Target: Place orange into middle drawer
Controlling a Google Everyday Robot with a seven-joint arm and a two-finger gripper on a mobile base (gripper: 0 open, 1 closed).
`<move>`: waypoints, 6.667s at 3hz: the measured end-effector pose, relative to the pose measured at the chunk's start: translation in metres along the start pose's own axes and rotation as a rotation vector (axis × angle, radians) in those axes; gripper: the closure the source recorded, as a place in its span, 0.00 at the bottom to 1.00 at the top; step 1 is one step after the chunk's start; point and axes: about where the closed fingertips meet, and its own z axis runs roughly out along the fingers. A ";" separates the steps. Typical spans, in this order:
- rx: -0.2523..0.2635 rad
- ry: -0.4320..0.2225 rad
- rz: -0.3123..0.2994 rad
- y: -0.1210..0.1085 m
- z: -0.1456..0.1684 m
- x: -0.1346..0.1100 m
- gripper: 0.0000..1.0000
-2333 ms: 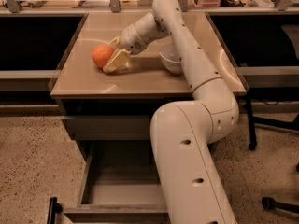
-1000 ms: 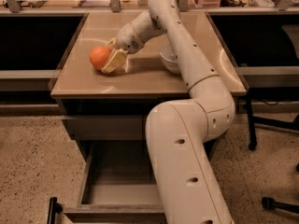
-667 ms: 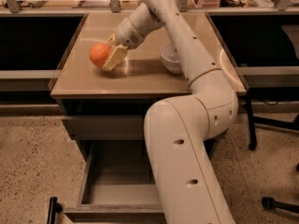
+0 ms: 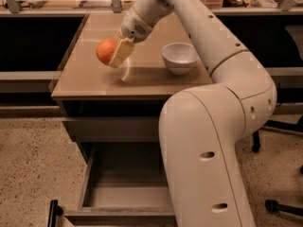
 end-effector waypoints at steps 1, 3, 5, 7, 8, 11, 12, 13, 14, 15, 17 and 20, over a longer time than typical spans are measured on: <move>-0.003 -0.001 0.009 0.000 0.007 0.000 1.00; 0.263 -0.102 0.113 0.043 -0.093 -0.024 1.00; 0.420 -0.166 0.158 0.100 -0.128 -0.026 1.00; 0.417 -0.181 0.188 0.104 -0.119 -0.016 1.00; 0.457 -0.255 0.261 0.130 -0.116 -0.012 1.00; 0.577 -0.314 0.432 0.162 -0.090 0.045 1.00; 0.589 -0.354 0.514 0.175 -0.074 0.066 1.00; 0.609 -0.456 0.681 0.206 -0.031 0.103 1.00; 0.650 -0.452 0.747 0.225 -0.021 0.128 1.00; 0.650 -0.452 0.747 0.225 -0.021 0.128 1.00; 0.677 -0.509 0.960 0.235 0.004 0.211 1.00; 0.615 -0.592 1.054 0.237 0.040 0.264 1.00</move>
Offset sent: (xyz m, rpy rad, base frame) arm -0.1164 -0.0487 -0.0270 -0.0113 0.1187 -0.3056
